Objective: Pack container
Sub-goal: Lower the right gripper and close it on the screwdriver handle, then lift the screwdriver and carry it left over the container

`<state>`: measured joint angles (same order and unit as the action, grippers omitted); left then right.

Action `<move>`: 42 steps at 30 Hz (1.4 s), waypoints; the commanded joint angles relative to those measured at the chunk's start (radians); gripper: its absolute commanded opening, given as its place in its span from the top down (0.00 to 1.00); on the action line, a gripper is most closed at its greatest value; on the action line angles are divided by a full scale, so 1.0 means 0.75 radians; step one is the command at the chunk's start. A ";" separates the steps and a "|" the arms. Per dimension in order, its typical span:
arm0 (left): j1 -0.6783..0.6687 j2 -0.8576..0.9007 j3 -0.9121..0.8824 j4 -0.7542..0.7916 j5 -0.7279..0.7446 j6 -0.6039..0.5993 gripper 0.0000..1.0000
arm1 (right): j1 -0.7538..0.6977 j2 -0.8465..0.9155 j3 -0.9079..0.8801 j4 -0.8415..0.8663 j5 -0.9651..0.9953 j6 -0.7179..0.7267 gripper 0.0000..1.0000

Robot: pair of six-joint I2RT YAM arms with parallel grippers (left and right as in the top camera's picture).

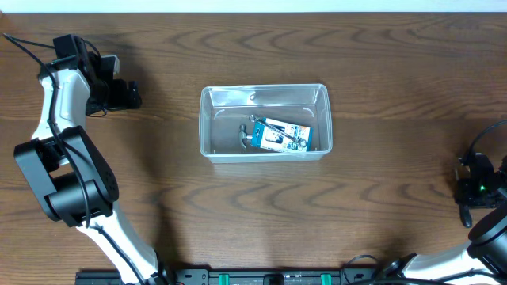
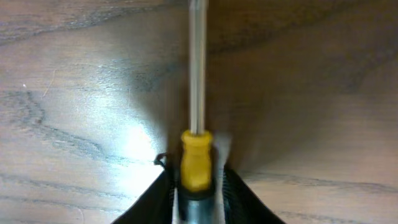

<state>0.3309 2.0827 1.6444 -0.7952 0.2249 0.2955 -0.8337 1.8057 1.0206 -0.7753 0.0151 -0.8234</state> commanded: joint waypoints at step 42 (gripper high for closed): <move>-0.001 0.006 -0.006 0.001 -0.012 0.008 0.02 | 0.735 0.039 0.697 -0.340 -0.216 0.219 0.89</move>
<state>0.3309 2.0827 1.6444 -0.7952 0.2249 0.2955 -0.3611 1.8359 1.4841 -1.0225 -0.1055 -0.6720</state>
